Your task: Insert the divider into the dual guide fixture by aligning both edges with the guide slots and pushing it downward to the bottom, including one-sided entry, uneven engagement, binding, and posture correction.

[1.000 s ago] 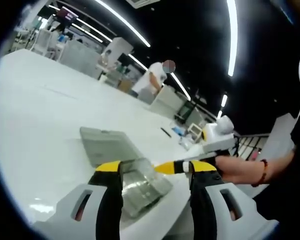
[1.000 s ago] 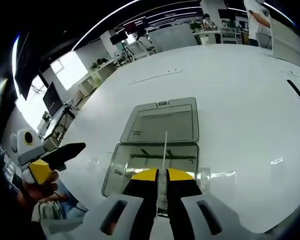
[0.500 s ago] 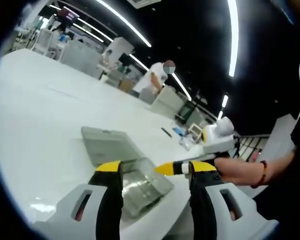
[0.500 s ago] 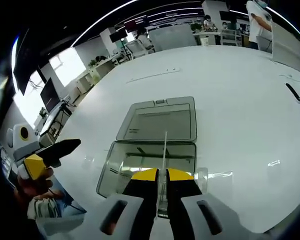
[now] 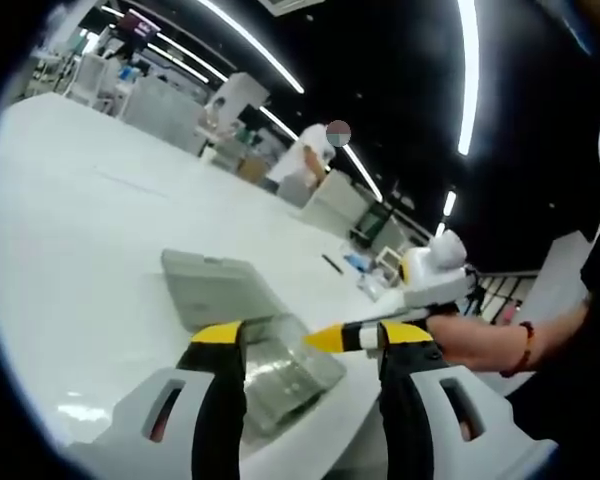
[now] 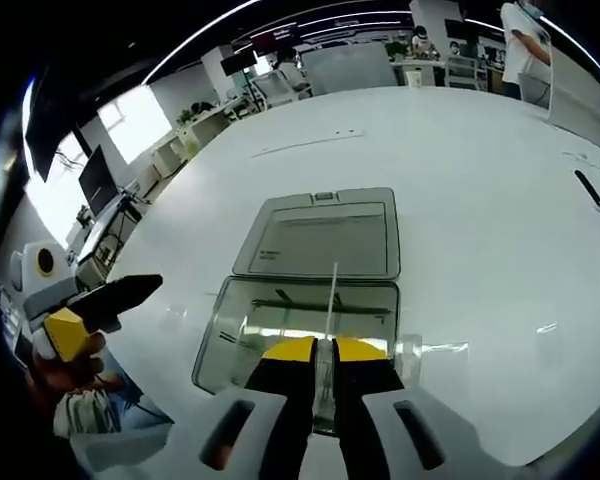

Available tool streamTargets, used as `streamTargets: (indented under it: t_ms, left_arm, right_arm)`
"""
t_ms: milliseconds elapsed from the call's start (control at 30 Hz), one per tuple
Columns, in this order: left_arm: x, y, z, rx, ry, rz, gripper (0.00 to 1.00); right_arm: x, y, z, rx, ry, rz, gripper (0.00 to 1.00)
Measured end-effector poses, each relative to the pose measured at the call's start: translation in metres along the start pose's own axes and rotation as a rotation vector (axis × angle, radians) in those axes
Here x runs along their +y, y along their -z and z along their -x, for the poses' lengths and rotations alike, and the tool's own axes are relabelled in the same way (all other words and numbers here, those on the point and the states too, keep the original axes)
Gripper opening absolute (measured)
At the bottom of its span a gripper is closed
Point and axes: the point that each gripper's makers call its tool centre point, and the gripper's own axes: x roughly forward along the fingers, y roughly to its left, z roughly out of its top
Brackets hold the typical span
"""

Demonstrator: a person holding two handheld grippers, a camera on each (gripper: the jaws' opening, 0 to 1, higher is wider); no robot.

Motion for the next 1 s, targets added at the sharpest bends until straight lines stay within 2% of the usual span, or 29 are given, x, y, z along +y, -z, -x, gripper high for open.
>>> streamTargets:
  t_ms: [200,633,1000]
  left_arm:
    - [0.0005,0.0002,-0.0004,0.004,0.003,-0.002,0.51]
    - [0.002,-0.0001,0.0011,0.001,0.0,0.004,0.51]
    - [0.0019,0.0026,-0.0005,0.013,-0.004,-0.002,0.51]
  right_arm:
    - [0.0002,-0.0027,0.0019,0.0,0.005,-0.011,0.0]
    - [0.002,0.0018,-0.0016,0.018,0.015,0.028,0.01]
    - [0.0052,0.0032,-0.0034,-0.003,0.023,0.062,0.01]
